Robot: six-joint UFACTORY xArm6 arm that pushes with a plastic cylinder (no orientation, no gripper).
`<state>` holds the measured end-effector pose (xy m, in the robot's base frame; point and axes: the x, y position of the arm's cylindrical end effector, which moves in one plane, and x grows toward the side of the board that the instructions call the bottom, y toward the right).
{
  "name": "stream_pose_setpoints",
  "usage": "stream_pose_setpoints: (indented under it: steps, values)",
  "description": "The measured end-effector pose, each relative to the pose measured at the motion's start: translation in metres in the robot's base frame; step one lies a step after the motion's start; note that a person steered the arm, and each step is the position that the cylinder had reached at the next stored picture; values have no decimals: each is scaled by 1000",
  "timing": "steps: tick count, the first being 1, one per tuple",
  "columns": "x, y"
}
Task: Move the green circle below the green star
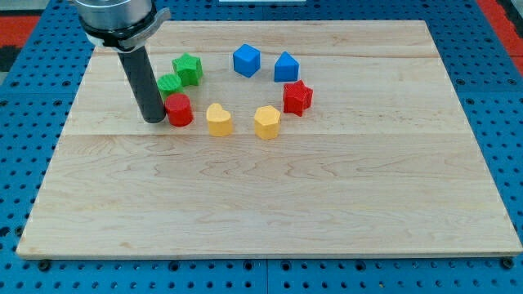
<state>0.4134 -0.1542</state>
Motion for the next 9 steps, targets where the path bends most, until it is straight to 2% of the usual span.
stream_pose_setpoints:
  steps: [2,4,7,9]
  values:
    - [-14,28]
    - [-31,-32]
    - [-49,9]
    - [-80,-51]
